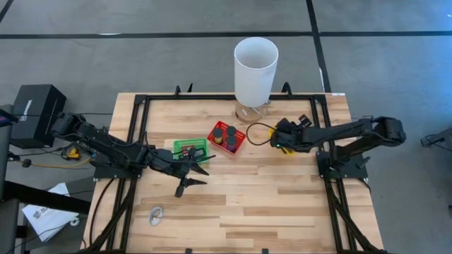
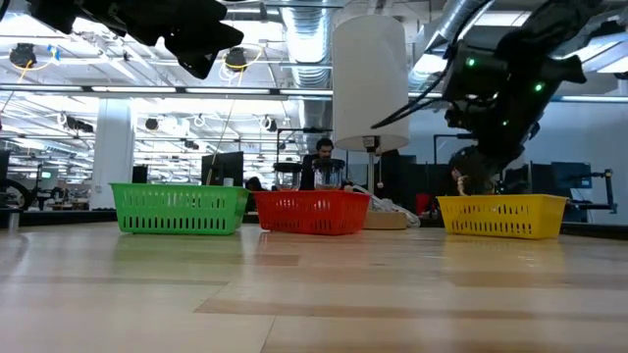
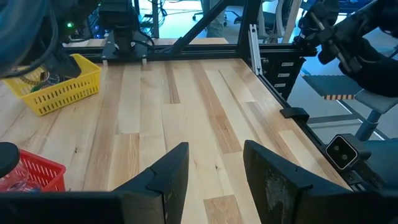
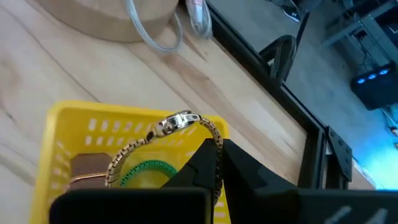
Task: Pick & Place Office items
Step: Put the gold watch into the yellow bin, then adjust the black watch, then put the white watch into the yellow bin
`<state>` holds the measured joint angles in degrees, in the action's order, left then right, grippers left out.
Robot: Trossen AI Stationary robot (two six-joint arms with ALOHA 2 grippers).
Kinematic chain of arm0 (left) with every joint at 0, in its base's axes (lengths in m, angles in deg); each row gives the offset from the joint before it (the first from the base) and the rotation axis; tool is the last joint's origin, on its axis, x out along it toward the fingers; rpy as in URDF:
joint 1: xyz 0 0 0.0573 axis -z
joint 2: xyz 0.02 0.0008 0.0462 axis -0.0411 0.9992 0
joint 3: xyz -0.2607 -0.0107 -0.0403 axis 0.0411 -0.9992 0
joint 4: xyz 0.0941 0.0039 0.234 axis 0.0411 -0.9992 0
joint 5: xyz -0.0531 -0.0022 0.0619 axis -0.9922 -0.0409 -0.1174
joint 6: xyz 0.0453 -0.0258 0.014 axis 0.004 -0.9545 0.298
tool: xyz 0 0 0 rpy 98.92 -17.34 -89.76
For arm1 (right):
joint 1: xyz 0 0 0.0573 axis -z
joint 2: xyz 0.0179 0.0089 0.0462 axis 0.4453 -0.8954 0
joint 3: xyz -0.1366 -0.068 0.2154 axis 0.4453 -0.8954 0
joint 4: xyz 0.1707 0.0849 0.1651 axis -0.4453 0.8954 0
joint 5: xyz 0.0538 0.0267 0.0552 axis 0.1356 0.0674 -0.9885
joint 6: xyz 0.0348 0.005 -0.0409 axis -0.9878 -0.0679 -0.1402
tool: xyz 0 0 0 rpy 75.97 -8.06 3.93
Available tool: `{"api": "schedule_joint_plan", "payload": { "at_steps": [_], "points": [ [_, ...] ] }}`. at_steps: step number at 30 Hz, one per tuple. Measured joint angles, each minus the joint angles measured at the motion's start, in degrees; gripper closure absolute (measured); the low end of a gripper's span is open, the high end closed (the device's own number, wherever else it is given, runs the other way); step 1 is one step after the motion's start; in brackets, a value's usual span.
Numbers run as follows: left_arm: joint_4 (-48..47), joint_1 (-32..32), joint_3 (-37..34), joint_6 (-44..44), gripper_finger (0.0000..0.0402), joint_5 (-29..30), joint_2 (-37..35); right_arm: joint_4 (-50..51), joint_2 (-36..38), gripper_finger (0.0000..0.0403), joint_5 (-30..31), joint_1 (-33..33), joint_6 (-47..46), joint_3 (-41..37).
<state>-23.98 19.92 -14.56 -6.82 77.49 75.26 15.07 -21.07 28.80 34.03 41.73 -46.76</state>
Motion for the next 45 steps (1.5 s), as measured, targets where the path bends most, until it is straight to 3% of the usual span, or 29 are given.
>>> {"api": "schedule_joint_plan", "payload": {
  "at_steps": [7,15,23,28,34,41,45],
  "points": [
    [0.00,0.00,0.00,0.00,0.0253,-0.02,0.00,-0.13,-5.48,0.0387,-0.35,2.76,-0.16,0.03],
    [0.00,-0.02,0.00,0.00,0.0253,-0.05,0.00,0.75,-4.45,0.0316,-3.94,3.53,-0.20,0.13],
    [-0.01,-0.02,0.00,-0.01,0.0253,-0.22,0.00,7.00,-0.52,0.0268,-15.18,3.50,-1.44,0.13],
    [0.00,0.00,0.00,-0.02,0.0253,-0.20,0.00,8.65,0.07,0.0275,-16.73,3.73,-4.27,0.13],
    [-0.01,-0.01,0.00,-0.02,0.0253,-0.16,0.00,13.50,-0.04,0.0294,-25.11,3.73,-6.55,0.19],
    [0.00,-0.02,0.00,-0.02,0.0253,0.06,0.00,12.80,-0.05,0.0300,-25.21,3.74,-6.58,0.13],
    [0.00,-0.02,0.00,-0.02,0.0253,0.04,0.00,8.50,-0.09,0.0300,-21.89,3.77,-4.82,0.11]
  ]
}}
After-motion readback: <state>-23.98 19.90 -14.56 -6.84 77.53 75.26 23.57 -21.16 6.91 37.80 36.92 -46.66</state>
